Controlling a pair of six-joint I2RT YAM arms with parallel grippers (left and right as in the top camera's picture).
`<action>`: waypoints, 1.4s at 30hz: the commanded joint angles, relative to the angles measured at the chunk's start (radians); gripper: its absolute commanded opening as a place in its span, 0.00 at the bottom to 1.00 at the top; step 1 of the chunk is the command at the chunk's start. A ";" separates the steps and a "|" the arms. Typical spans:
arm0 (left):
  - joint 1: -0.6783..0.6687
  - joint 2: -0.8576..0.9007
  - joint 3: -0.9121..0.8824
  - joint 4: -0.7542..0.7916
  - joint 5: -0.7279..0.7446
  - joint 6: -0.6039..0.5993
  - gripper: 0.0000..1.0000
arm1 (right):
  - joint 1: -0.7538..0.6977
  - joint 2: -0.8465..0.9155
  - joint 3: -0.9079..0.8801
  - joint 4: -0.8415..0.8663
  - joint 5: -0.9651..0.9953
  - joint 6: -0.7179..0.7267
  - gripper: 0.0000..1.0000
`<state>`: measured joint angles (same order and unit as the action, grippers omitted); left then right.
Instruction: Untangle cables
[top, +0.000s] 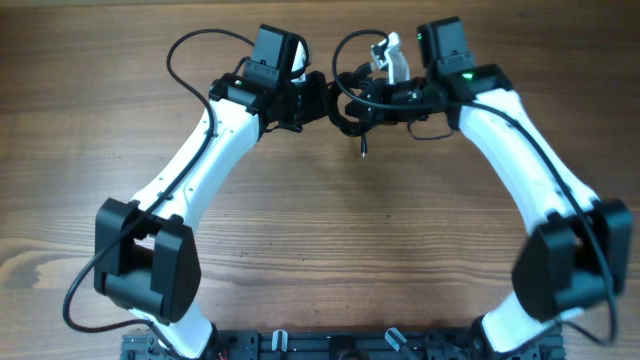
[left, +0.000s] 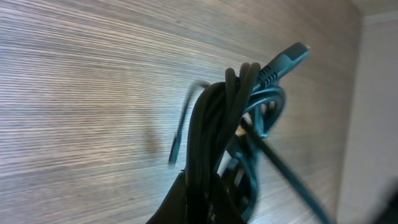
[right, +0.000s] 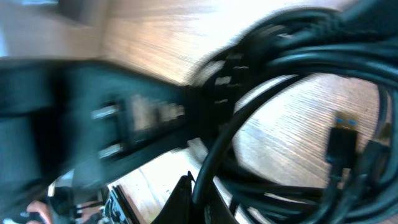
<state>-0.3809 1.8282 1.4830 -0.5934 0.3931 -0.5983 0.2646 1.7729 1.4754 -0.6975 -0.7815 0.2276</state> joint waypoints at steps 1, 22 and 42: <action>0.003 -0.014 0.008 -0.002 -0.047 0.006 0.04 | -0.042 -0.242 0.012 -0.008 -0.084 -0.035 0.04; 0.003 -0.014 0.008 -0.036 -0.048 0.006 0.04 | -0.633 -0.700 0.012 -0.105 -0.387 0.065 0.04; 0.025 -0.291 0.082 0.003 -0.015 0.254 0.04 | -0.465 -0.336 0.008 -0.400 0.098 -0.148 0.04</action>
<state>-0.3649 1.5913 1.5318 -0.5533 0.3855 -0.3798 -0.2752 1.3808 1.4609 -1.1248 -0.6399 0.1307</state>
